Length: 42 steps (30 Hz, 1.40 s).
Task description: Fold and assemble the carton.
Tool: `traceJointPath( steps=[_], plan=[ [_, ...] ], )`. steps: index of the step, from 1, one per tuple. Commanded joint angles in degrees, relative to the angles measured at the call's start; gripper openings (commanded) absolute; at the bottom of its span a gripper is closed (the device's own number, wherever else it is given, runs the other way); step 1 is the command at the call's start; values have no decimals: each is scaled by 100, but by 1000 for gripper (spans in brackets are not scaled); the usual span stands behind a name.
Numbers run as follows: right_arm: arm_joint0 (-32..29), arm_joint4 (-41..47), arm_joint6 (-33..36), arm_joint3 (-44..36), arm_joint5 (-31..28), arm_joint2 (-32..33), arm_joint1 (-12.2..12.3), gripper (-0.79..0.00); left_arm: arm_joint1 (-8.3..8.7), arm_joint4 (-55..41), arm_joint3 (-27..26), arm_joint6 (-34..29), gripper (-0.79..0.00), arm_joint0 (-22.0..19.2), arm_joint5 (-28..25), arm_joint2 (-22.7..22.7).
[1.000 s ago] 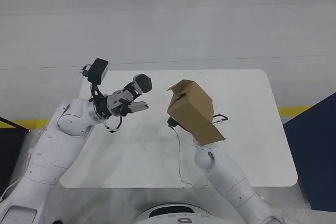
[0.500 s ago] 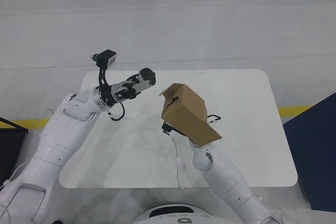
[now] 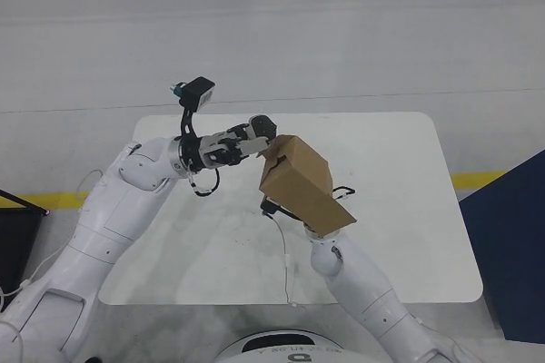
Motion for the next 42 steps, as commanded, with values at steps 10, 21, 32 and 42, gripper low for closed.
traceJointPath(
  steps=[10,21,32,42],
  plan=[
    [8,119,-129,-37,129,33,-60,-785,-15,161,56,0,-296,42,0,28],
    [-13,96,-195,-32,195,109,-106,-785,3,270,-192,0,-231,100,0,-69],
    [-22,31,-233,-56,233,137,-156,-785,62,468,-218,0,-262,79,0,-7],
    [-62,11,-280,-112,280,160,-193,-785,74,582,-203,0,-425,75,0,-61]
  ],
)
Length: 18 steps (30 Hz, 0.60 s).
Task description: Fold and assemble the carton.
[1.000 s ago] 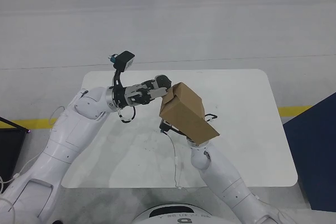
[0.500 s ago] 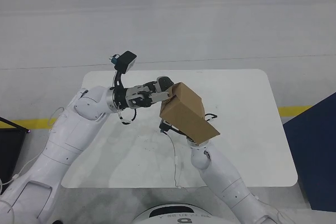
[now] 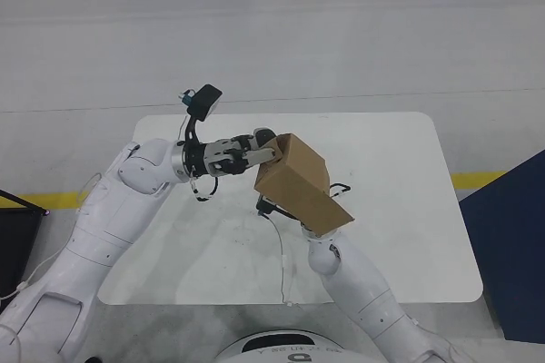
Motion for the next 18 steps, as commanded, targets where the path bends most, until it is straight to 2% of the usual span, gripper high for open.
traceJointPath(
  steps=[1,18],
  plan=[
    [-4,3,-13,-1,14,10,-7,-785,-5,-9,-1,0,-431,-1,0,-19],
    [51,-83,-25,141,26,62,-75,-785,2,187,-178,0,-406,33,0,-103]
  ],
)
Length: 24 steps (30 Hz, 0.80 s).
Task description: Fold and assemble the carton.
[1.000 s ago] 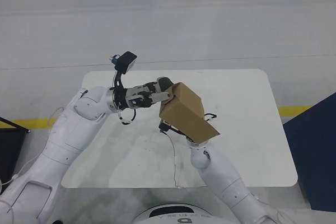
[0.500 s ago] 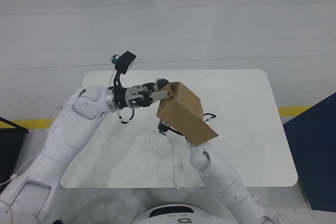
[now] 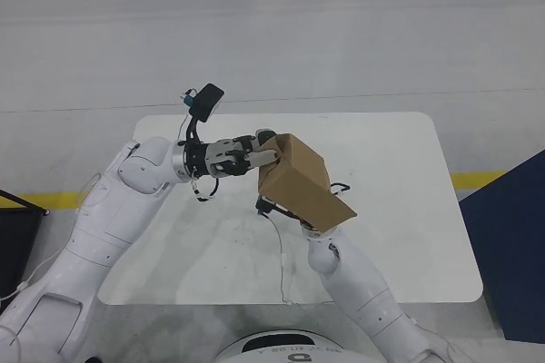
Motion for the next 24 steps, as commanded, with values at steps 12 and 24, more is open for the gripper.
traceJointPath(
  steps=[12,24],
  plan=[
    [47,-52,-18,91,18,27,-53,-785,126,-1,-216,0,-409,410,0,-713],
    [-9,-131,-48,37,48,29,-88,-785,135,285,-474,0,-413,592,0,-726]
  ],
)
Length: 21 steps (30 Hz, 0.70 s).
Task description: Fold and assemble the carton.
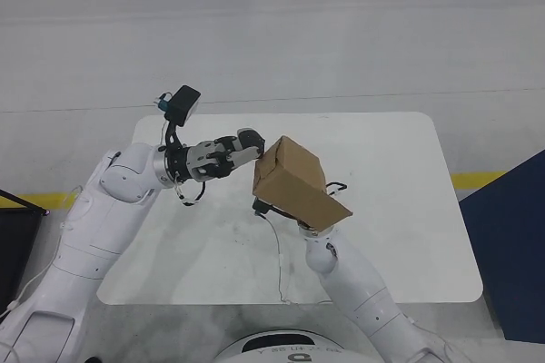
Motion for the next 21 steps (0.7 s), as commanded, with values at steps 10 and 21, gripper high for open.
traceJointPath(
  steps=[10,21],
  plan=[
    [-173,-76,7,-179,-7,123,12,-785,-24,239,-85,0,-394,44,0,-69],
    [-271,-142,-26,-301,26,156,16,-785,-44,404,-195,0,-52,177,0,-223]
  ],
)
